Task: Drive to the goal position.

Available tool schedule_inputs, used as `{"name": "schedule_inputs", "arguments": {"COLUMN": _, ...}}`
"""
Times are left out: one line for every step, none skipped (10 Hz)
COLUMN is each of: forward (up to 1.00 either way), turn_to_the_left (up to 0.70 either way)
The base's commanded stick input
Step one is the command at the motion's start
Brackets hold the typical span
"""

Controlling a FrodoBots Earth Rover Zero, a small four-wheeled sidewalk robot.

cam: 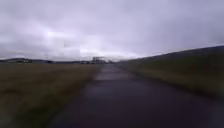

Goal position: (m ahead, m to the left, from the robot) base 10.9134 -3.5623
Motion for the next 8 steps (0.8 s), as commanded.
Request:
{"name": "schedule_inputs", "arguments": {"forward": 1.00, "turn_to_the_left": 0.00}}
{"name": "schedule_inputs", "arguments": {"forward": 1.00, "turn_to_the_left": 0.00}}
{"name": "schedule_inputs", "arguments": {"forward": 1.00, "turn_to_the_left": 0.00}}
{"name": "schedule_inputs", "arguments": {"forward": 1.00, "turn_to_the_left": 0.00}}
{"name": "schedule_inputs", "arguments": {"forward": 1.00, "turn_to_the_left": 0.00}}
{"name": "schedule_inputs", "arguments": {"forward": 1.00, "turn_to_the_left": 0.00}}
{"name": "schedule_inputs", "arguments": {"forward": 1.00, "turn_to_the_left": 0.00}}
{"name": "schedule_inputs", "arguments": {"forward": 1.00, "turn_to_the_left": 0.00}}
